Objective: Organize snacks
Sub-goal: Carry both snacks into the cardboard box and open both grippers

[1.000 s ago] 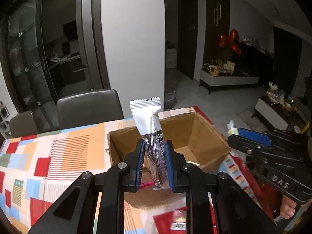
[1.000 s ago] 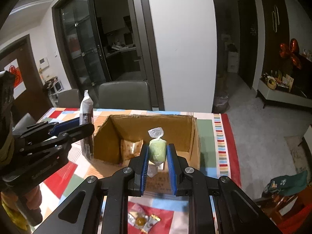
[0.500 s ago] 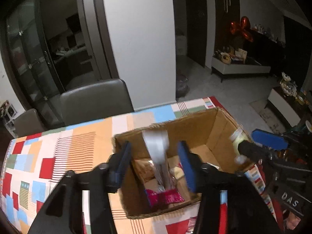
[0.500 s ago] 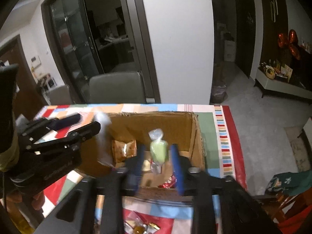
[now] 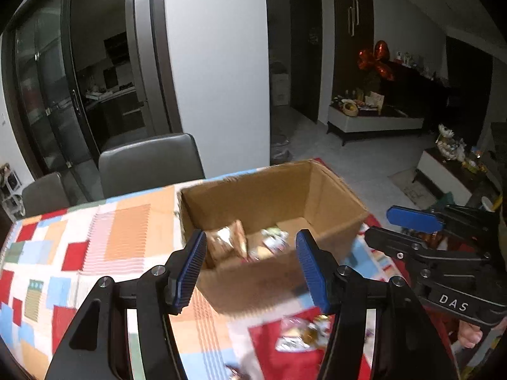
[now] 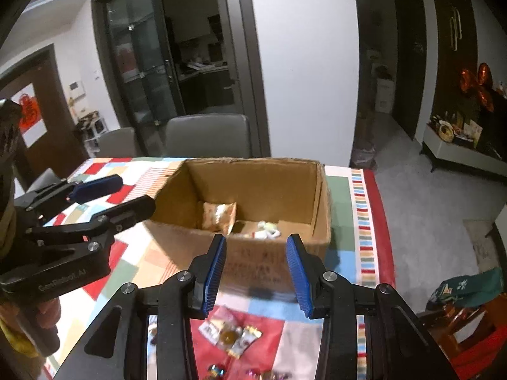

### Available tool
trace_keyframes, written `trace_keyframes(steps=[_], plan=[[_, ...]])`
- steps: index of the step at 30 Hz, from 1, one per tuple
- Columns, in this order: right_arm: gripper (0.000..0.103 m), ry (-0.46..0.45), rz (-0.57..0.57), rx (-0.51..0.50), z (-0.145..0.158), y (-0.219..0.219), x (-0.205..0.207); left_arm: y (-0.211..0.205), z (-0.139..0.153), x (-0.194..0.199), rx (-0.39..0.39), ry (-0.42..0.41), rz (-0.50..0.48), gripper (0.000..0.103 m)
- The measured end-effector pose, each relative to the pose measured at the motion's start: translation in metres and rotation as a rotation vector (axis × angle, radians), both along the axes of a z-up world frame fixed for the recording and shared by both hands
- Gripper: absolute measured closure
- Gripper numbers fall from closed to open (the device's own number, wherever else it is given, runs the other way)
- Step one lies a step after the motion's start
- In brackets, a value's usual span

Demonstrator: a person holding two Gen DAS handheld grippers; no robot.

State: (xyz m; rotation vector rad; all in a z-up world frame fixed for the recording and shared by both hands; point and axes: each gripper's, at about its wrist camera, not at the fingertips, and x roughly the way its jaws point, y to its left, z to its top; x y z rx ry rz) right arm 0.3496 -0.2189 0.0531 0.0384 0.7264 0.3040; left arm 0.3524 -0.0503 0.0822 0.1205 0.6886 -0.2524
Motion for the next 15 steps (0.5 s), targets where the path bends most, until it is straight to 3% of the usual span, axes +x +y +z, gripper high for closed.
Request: trace_keyframes(steps=[7,15], plan=[[0.062,-0.004,0.065,-0.002,-0.012,-0.01,-0.041,-0.015,-0.012,-0.047,-0.006,0.024,-0.042,0.045],[0.062,0.072,0.188,-0.125,-0.045,-0.016,-0.063,-0.037,-0.051,-0.091,0.045,0.072,-0.063,0.045]])
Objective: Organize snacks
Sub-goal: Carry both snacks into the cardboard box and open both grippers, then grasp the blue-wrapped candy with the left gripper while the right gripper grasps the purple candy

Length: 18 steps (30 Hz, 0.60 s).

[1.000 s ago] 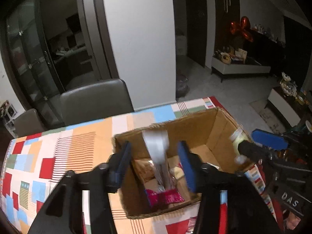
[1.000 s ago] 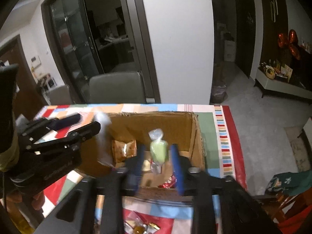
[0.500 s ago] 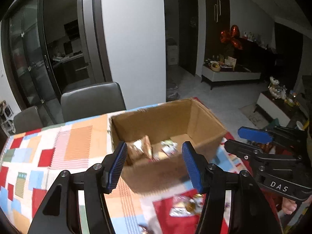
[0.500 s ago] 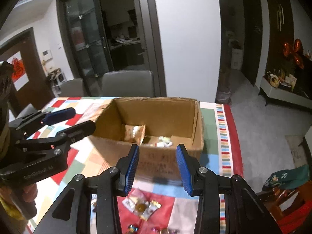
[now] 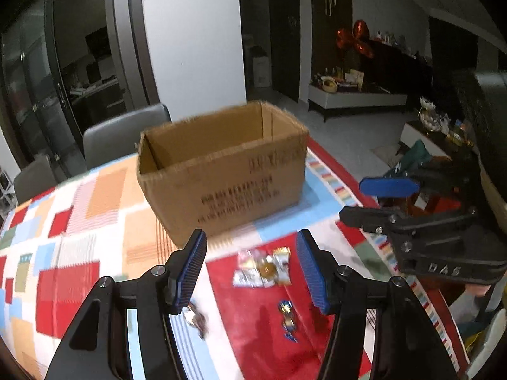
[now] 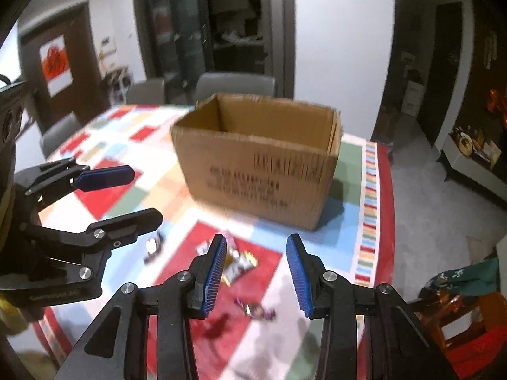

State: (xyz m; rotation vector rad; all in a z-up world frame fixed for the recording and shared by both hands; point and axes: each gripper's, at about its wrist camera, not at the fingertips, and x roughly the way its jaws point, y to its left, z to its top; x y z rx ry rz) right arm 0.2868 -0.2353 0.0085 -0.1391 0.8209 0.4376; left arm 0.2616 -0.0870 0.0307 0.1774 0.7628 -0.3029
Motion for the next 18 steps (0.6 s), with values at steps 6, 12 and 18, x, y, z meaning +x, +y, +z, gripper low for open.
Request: trace_keyframes(steps=[6,12,18], plan=[[0.062,0.046,0.124,-0.075,-0.02,0.005,-0.017,-0.009,-0.024,-0.016,-0.002,0.053,0.006,0.045],[0.062,0.09,0.233,-0.135,-0.04,0.011,-0.019,-0.013,-0.052,-0.021,-0.003,0.135,0.032,0.045],[0.062,0.131,0.282,-0.198,-0.061,0.009,-0.008,-0.017,-0.08,-0.025,0.017,0.203,0.055,0.045]])
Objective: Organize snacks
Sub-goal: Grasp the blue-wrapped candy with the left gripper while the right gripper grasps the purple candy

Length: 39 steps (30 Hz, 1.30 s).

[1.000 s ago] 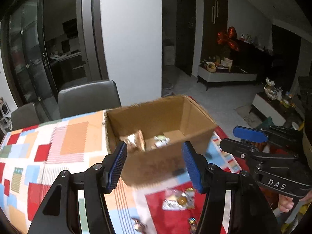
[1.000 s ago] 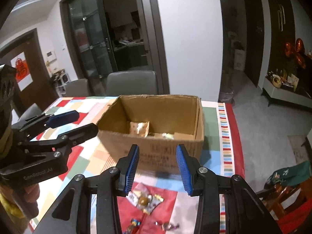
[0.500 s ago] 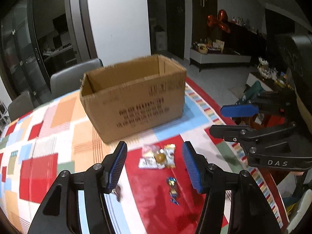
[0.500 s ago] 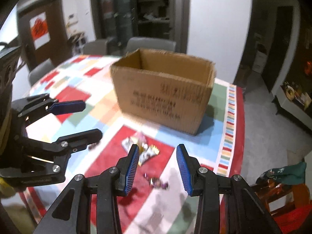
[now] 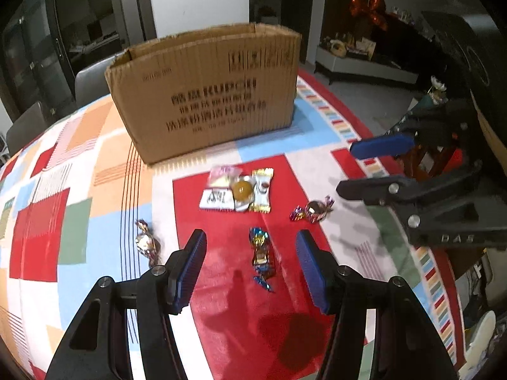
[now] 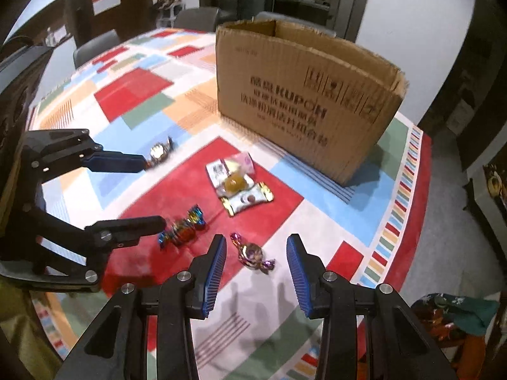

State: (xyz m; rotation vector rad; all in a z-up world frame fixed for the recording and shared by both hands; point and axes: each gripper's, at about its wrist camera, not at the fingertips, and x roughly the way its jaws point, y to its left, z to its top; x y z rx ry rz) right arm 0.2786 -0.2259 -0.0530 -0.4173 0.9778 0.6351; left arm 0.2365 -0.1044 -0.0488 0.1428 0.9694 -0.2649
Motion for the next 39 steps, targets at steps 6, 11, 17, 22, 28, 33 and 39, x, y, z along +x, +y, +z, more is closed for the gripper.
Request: trace_keyframes(steps=[6,11,17,22,28,33,39], plan=[[0.062,0.02,0.041,-0.016,-0.014,0.001,0.006,-0.002,-0.015,0.002,0.033,0.018,0.008,0.045],[0.062,0.0,0.086,0.004,-0.022,0.003,0.003,-0.002,-0.025,0.003,0.029,0.033,0.001,0.045],[0.062,0.025,0.121,0.012,-0.037,0.006,0.004,-0.003,-0.038,0.007,0.018,0.055,-0.01,0.045],[0.062,0.059,0.141,-0.003,-0.051,0.007,0.007,-0.005,-0.049,0.011,0.016,0.077,-0.012,0.046],[0.062,0.08,0.128,-0.005,-0.063,0.006,0.013,-0.005,-0.057,0.015,0.01,0.1,-0.009,0.054],[0.063,0.093,0.121,0.01,-0.067,0.006,0.016,-0.004,-0.062,0.018,-0.015,0.125,-0.008,0.068],[0.079,0.105,0.115,-0.005,-0.075,0.009,0.015,-0.002,-0.064,0.021,-0.026,0.13,-0.005,0.082]])
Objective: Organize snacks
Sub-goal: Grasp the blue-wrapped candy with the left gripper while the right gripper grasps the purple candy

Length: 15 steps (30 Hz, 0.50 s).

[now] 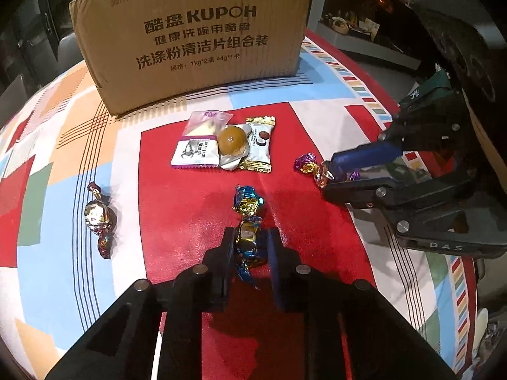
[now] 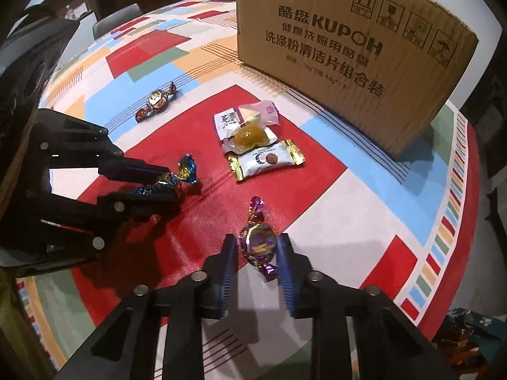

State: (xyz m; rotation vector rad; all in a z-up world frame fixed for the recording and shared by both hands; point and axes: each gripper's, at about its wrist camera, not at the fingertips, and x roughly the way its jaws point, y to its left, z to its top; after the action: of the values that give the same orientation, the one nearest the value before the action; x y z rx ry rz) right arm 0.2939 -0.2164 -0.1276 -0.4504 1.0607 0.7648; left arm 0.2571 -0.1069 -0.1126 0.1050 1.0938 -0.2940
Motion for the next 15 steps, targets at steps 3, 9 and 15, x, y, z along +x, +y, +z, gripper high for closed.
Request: trace_keyframes(steps=[3,9,15], plan=[[0.079,0.002,-0.016,0.014,0.0,0.0,0.0,0.001,0.0,0.0,-0.007,0.0,0.001,0.083],[0.079,-0.014,-0.055,0.041,0.011,0.001,-0.004,0.004,0.006,-0.002,-0.031,-0.018,-0.005,0.083],[0.079,-0.037,-0.095,0.068,0.03,0.003,-0.012,0.01,0.023,-0.007,-0.064,-0.054,-0.006,0.083]])
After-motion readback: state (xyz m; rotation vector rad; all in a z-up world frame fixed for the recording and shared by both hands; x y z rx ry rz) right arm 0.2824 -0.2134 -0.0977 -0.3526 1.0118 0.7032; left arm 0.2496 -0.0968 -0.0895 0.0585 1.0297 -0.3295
